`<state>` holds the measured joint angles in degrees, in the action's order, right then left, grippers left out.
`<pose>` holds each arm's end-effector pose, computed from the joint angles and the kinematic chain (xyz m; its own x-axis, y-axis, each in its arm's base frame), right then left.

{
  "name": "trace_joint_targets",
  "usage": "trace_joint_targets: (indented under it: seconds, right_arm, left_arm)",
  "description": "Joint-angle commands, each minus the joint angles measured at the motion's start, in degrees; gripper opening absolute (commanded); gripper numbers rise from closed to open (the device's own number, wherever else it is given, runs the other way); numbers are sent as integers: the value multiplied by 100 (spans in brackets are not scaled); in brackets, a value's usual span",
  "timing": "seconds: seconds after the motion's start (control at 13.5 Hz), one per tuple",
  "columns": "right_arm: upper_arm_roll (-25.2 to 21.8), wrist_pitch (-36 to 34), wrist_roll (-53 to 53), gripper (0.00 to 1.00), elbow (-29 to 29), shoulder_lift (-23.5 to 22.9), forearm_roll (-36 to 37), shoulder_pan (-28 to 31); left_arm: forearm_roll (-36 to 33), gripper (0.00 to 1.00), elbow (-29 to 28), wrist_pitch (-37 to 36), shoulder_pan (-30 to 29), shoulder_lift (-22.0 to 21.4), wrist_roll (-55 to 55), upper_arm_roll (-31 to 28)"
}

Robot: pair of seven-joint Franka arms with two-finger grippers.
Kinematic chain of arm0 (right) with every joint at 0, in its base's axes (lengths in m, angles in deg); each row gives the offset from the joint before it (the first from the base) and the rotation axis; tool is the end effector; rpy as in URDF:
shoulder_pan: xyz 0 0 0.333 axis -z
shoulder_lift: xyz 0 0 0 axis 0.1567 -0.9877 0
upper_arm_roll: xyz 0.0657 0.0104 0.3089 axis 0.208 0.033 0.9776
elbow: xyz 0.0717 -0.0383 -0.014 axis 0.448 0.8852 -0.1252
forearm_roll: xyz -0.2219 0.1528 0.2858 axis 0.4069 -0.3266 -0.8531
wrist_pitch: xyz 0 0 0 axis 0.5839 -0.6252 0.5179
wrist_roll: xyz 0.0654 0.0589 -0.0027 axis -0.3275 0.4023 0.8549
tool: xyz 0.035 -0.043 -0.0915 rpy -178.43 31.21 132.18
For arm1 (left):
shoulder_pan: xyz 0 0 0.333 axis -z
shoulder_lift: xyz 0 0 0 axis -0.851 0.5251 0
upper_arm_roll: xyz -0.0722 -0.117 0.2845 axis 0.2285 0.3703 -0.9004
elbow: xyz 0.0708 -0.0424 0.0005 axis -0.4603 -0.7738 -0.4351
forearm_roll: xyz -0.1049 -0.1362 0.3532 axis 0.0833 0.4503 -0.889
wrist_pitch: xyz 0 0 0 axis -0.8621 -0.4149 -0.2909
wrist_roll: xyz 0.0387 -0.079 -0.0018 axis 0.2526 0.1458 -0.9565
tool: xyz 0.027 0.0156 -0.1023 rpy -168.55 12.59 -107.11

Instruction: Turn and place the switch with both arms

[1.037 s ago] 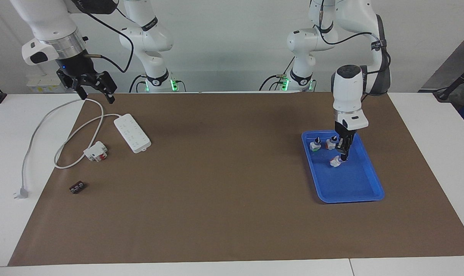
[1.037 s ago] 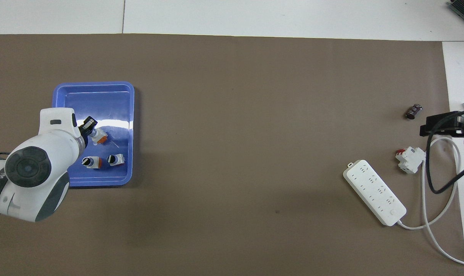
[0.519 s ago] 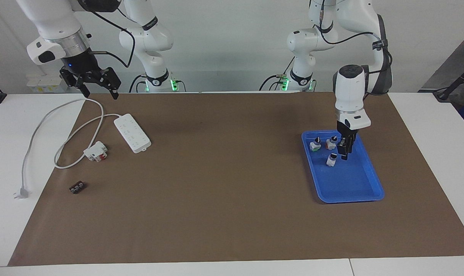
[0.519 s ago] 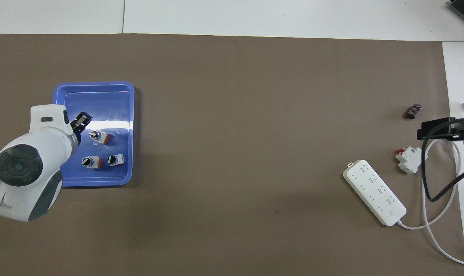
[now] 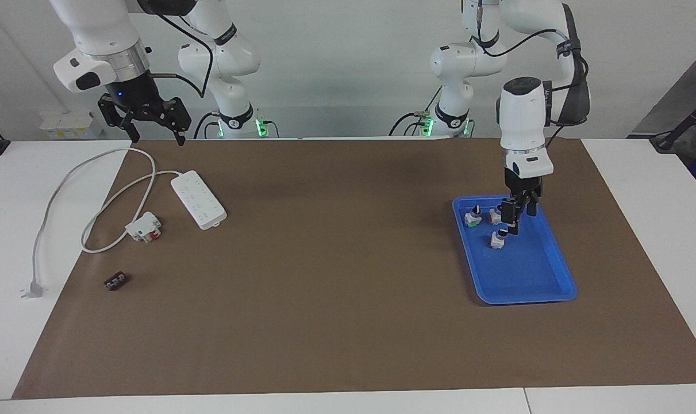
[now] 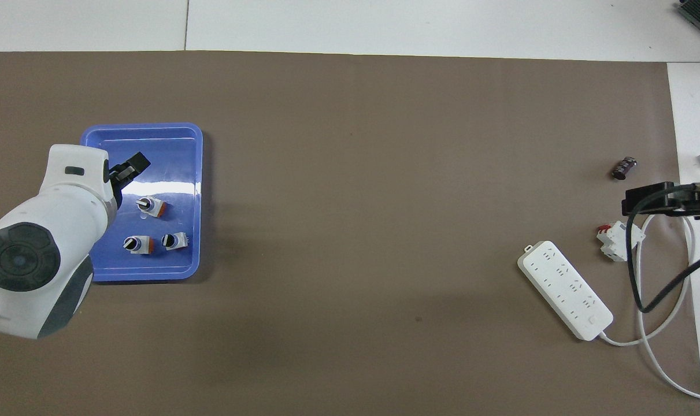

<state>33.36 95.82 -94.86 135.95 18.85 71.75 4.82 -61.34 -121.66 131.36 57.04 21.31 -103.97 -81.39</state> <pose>0.5169 0.0030 0.6416 0.9967 -0.0788 0.0177 -0.0794 -0.9961 0.0383 0.5329 -0.0745 0.4283 0.7297 0.4556 0.5098 0.4842 -0.8708 0.0851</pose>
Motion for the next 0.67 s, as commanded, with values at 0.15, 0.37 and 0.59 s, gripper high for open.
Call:
trace_joint_targets:
  seconds: [0.15,0.37,0.59]
  right_arm:
    - [-136,-146,182,100,-76,-19,9,-20]
    - [-163,-190,130,100,-76,-19,-150,-20]
    - [-171,-269,129,100,-94,-19,-150,7]
  left_arm:
    - [-93,100,682,-204,295,176,1354,-48]
    - [-49,100,1042,-423,304,185,1812,-48]
    - [160,100,1498,-1203,479,263,2767,-39]
